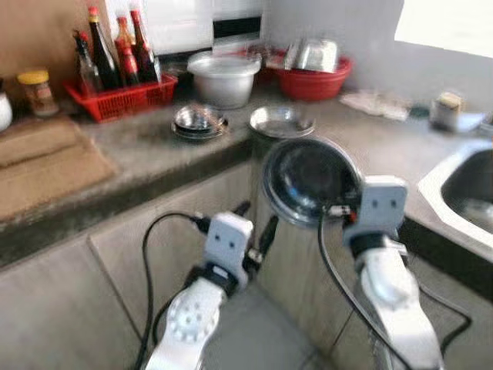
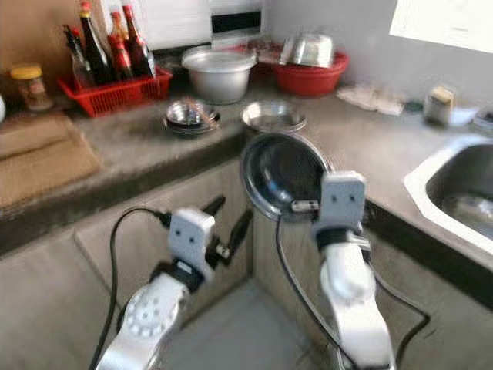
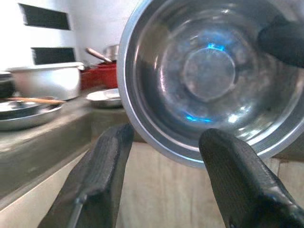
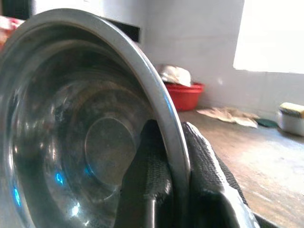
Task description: Kitchen organization
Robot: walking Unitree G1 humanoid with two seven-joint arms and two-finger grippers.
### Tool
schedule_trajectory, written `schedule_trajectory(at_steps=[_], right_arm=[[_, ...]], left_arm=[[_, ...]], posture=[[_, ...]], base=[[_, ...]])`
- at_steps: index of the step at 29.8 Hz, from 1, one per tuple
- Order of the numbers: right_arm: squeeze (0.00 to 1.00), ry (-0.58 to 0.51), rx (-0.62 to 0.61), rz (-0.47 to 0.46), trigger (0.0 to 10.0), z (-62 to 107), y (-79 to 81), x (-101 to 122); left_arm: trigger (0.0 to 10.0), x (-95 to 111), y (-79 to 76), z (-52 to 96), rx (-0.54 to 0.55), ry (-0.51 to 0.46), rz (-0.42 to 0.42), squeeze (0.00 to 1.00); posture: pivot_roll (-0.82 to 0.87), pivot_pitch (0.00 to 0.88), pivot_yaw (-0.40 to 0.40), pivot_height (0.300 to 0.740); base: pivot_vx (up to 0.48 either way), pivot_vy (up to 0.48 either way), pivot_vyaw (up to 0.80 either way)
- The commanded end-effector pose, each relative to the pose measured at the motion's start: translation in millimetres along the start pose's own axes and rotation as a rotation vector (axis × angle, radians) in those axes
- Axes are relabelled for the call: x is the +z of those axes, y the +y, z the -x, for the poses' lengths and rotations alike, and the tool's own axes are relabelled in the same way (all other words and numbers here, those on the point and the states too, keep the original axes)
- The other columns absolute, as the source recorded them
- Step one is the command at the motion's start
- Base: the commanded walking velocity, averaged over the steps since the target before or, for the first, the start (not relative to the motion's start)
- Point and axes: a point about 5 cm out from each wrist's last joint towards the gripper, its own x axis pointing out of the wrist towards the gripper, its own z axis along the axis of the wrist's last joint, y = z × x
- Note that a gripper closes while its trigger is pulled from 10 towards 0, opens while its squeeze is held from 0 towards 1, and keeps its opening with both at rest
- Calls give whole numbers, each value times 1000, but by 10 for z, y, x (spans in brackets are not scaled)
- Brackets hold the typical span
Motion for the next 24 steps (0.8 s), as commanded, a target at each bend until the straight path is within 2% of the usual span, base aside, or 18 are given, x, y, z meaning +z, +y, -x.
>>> schedule_trajectory(at_steps=[1,6,10,13,19,24], right_arm=[[0,-15,-11,7,10000,-5,-33,35],[0,-14,-12,7,10000,-4,-34,36],[0,-20,-2,45,10000,0,-43,41],[0,-11,-15,40,10000,-4,-57,31],[0,4,-39,28,10000,-9,-88,14],[0,8,-41,30,10000,-8,-90,4]], left_arm=[[10000,1,-33,-3,-13,6,9,0],[10000,2,-33,-3,-13,7,9,0],[10000,2,-42,-6,-14,7,12,0],[10000,3,-45,-5,-14,7,13,0],[10000,1,-38,-5,-11,10,13,0],[10000,-10,-27,-16,-7,18,11,0]], posture=[[-5,0,-20,740],[-7,0,-22,740],[-8,0,-21,740],[-9,0,-20,740],[-9,0,-22,740],[-8,0,-21,740]], base=[[-356,0,0],[-357,0,0],[-364,0,675],[-368,0,625],[-363,0,0],[0,0,0]])
